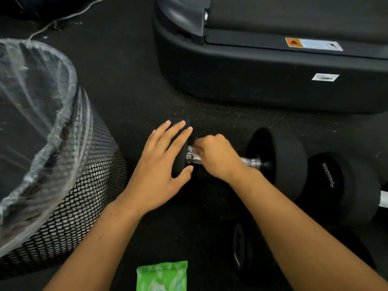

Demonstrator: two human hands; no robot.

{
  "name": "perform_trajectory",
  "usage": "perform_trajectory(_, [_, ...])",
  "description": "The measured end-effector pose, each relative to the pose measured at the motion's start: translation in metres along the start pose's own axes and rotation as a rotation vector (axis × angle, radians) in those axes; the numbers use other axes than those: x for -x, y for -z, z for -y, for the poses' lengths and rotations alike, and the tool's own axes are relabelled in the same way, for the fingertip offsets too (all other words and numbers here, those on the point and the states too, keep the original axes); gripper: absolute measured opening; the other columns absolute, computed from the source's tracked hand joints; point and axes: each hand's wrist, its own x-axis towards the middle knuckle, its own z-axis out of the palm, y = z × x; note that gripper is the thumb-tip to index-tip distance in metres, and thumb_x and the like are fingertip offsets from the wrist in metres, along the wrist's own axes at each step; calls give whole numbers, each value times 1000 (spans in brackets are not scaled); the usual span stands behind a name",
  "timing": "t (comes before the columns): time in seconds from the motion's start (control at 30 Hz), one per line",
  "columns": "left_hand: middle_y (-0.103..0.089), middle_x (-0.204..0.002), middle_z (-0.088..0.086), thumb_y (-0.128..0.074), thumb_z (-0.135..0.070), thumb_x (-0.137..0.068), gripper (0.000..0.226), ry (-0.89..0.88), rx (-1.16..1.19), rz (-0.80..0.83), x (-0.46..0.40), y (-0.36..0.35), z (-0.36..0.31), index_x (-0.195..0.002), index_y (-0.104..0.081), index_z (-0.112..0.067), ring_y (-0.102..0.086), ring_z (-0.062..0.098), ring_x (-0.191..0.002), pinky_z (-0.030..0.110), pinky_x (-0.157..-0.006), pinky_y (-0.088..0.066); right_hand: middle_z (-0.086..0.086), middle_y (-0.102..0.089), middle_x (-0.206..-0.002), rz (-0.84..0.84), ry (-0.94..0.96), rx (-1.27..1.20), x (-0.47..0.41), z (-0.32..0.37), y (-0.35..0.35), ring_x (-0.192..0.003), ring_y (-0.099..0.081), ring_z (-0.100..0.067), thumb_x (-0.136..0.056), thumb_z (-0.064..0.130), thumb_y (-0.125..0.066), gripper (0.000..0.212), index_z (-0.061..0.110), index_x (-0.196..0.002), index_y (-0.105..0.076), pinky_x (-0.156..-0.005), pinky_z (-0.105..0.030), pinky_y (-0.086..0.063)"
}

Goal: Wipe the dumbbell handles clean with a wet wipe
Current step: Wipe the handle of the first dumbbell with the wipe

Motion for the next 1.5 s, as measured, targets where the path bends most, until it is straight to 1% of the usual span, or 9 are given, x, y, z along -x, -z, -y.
perform_trajectory(0.13, [-19, -153, -8, -44, -48, -82, 71, 1, 7, 7, 0, 0, 0, -146, -24, -25, -3, 10, -142, 51, -112, -21, -10, -70, -96, -58, 62, -31, 20, -9, 4, -91, -63, -27, -93, 19, -51, 22, 17, -108, -67, -80, -41, -50])
perform_trajectory(0.27, [-20, -153, -7, -44, -47, -82, 71, 2, -1, 1, 0, 0, 1, -146, -24, -24, -4, 11, -142, 51, -112, -21, -13, -67, -88, -72, -4, 30, 11, -11, 1, -85, -62, -32, -93, 18, -50, 20, 19, -106, -66, -75, -43, -52])
perform_trajectory(0.43, [-18, -153, -8, -44, -48, -82, 71, 6, 3, 7, 0, 0, 0, -146, -24, -24, -2, 9, -142, 48, -114, -18, -13, -64, -118, -157, 170, 24, 40, -17, -6, -111, -59, -28, -86, 3, -55, 33, 8, -118, -62, -95, -43, -47])
perform_trajectory(0.73, [-19, -153, -8, -44, -47, -82, 71, 8, -1, 3, 0, 0, -2, -146, -25, -24, -4, 10, -142, 49, -113, -20, -13, -64, -118, -239, 195, 91, 39, -21, -14, -109, -60, -30, -81, 1, -64, 38, 5, -118, -61, -93, -48, -48])
perform_trajectory(1.03, [-19, -153, -8, -45, -47, -81, 71, 9, -1, 1, 0, 1, 0, -146, -24, -24, -4, 10, -142, 51, -113, -20, -15, -64, -117, -218, 200, 131, 37, -20, -9, -106, -61, -34, -83, 0, -55, 35, 3, -117, -61, -95, -49, -46])
perform_trajectory(1.13, [-20, -153, -7, -54, -41, -83, 72, 9, -9, -1, -1, 0, -1, -145, -25, -23, -4, 11, -142, 51, -113, -20, -18, -59, -124, -195, 196, 148, 35, -5, -18, -114, -56, -34, -83, -3, -50, 41, 1, -123, -56, -104, -42, -34])
perform_trajectory(1.23, [-19, -153, -8, -61, -34, -83, 73, 17, -3, 9, 0, 1, -2, -146, -25, -23, -3, 10, -142, 50, -113, -19, -18, -63, -118, -201, 275, 152, 45, -18, -17, -109, -60, -33, -74, -6, -51, 45, 1, -117, -61, -99, -45, -36])
perform_trajectory(1.37, [-17, -153, -10, -48, -45, -83, 70, 12, -9, 3, -1, 1, -3, -146, -24, -25, 0, 7, -142, 46, -114, -15, -13, -69, -96, -149, -13, 75, 26, -16, 2, -91, -63, -32, -90, 8, -51, 24, 10, -109, -65, -80, -44, -51])
perform_trajectory(1.5, [-18, -153, -10, -42, -48, -81, 70, 14, -5, 9, -1, 0, -2, -145, -23, -26, -1, 6, -142, 45, -114, -15, -11, -66, -82, -99, -17, 45, 25, -12, 7, -79, -61, -28, -94, 19, -49, 20, 10, -100, -66, -70, -43, -51])
